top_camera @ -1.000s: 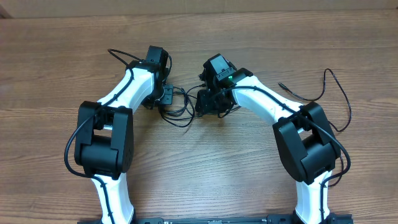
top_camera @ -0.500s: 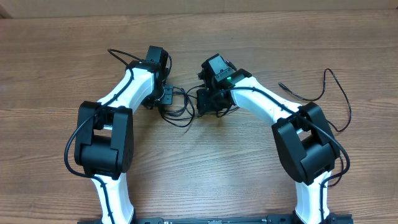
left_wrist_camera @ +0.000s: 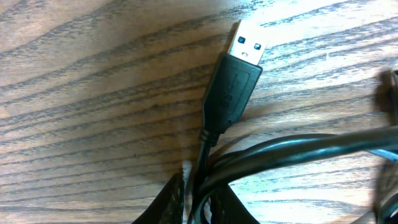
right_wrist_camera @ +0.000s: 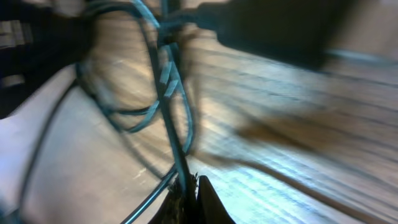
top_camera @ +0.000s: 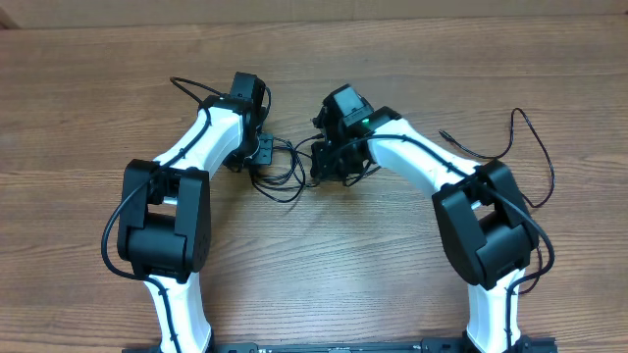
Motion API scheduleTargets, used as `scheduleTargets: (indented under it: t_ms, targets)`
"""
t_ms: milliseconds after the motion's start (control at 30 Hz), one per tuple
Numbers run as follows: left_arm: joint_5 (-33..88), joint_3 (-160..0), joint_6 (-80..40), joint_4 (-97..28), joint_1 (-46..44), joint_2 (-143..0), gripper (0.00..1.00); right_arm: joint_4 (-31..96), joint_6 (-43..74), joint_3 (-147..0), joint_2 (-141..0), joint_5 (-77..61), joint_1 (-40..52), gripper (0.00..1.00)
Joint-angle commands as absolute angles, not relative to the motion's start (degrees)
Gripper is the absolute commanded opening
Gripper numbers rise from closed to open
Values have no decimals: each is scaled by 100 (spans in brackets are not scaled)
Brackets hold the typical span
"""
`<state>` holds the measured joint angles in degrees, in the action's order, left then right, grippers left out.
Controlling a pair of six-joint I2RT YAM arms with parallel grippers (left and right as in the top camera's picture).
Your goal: Untangle cables
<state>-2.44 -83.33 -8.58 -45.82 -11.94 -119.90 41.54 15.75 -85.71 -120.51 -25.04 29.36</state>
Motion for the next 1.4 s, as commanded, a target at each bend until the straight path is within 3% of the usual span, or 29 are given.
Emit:
scheduleTargets:
  t_ms: [0,267,667,1067,1367]
  targets:
    - [-340,-8265,-790,-4576,-1155,-12108,17,4141,1015,-8562,-11893,-4375,2582,4]
    - [-340,-8265,-790,-4563,-1155,-12108,17,4185,1011,-8562,-11893,-6737,2058,4]
    - [-342,-8265,-788,-4550,-1155,-12108,17,4029,893,-8562,-11893,-8947,1487,4]
    - [-1168,-8263,-954,-4587,-1153,-12108,14,4036,1500,-8565,-11893,-8962,755,4]
    - [-2062,-8261,-1529,-4724,-1153,-12108,18,4053,1500,-8565,-11893,-8088,749,4]
